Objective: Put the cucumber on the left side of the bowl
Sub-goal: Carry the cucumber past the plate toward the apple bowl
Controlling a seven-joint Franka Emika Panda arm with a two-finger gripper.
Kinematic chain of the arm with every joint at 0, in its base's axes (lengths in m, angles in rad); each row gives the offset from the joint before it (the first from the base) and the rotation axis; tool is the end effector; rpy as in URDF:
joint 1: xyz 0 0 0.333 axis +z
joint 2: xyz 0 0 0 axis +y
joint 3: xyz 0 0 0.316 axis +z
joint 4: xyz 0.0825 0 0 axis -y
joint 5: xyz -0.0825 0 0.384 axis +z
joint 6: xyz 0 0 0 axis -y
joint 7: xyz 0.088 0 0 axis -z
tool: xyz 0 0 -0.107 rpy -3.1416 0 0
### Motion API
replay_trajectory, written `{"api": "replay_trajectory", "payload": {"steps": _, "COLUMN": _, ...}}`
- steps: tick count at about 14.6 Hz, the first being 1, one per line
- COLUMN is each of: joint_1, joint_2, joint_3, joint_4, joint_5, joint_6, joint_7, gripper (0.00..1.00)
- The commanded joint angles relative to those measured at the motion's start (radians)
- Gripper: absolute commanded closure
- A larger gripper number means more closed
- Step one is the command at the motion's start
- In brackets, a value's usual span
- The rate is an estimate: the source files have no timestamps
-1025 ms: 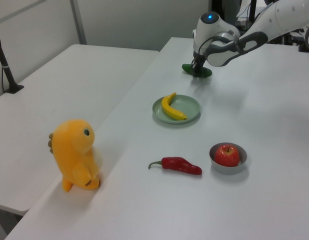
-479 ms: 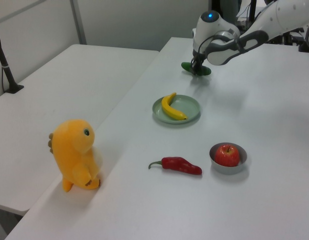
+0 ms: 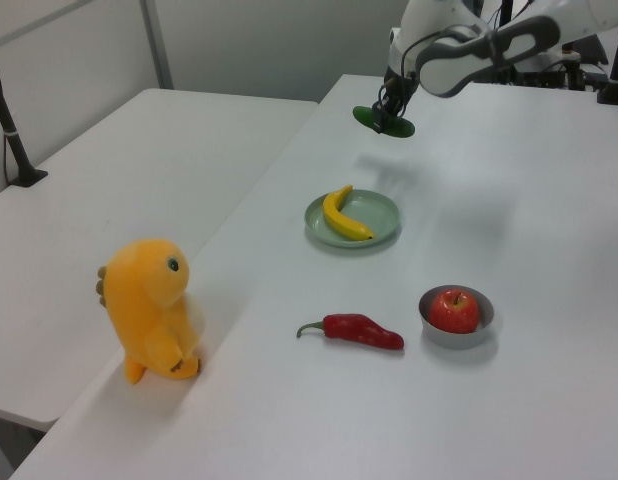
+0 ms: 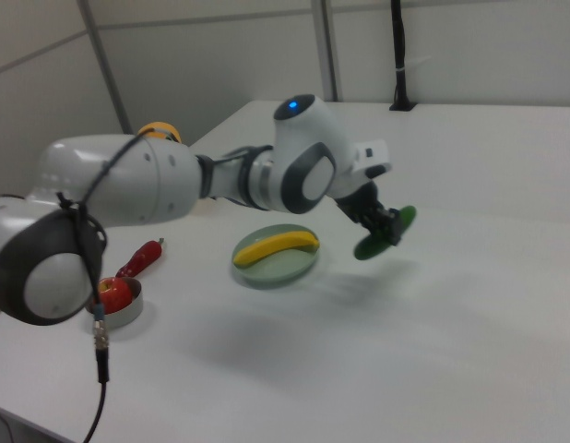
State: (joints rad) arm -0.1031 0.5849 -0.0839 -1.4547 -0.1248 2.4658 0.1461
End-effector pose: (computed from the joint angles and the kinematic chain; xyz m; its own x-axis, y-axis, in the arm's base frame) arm 0.7367 -0.1259 0.3911 0.8871 -0.1844 0.4231 -0.2464 -0.9644 0.0964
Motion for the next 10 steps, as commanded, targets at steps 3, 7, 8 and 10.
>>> {"api": "replay_trajectory", "payload": {"steps": 3, "joint_1": 0.031, "joint_2": -0.249, "joint_3": 0.096, "joint_4": -0.236, "joint_5": 0.079, "joint_6": -0.14, "joint_7": 0.101, "gripper": 0.88}}
{"api": "replay_trajectory", "payload": {"steps": 7, "joint_1": 0.032, "joint_2": -0.328, "joint_3": 0.206, "joint_4": -0.312, "joint_5": 0.089, "joint_6": -0.2, "joint_7": 0.138, "gripper": 0.88}}
{"api": "replay_trajectory", "payload": {"steps": 8, "joint_1": 0.033, "joint_2": -0.361, "joint_3": 0.234, "joint_4": -0.349, "joint_5": 0.089, "joint_6": -0.2, "joint_7": 0.153, "gripper": 0.88}}
{"api": "replay_trajectory", "payload": {"steps": 10, "joint_1": 0.06, "joint_2": -0.424, "joint_3": 0.283, "joint_4": -0.413, "joint_5": 0.089, "joint_6": -0.2, "joint_7": 0.188, "gripper": 0.88}}
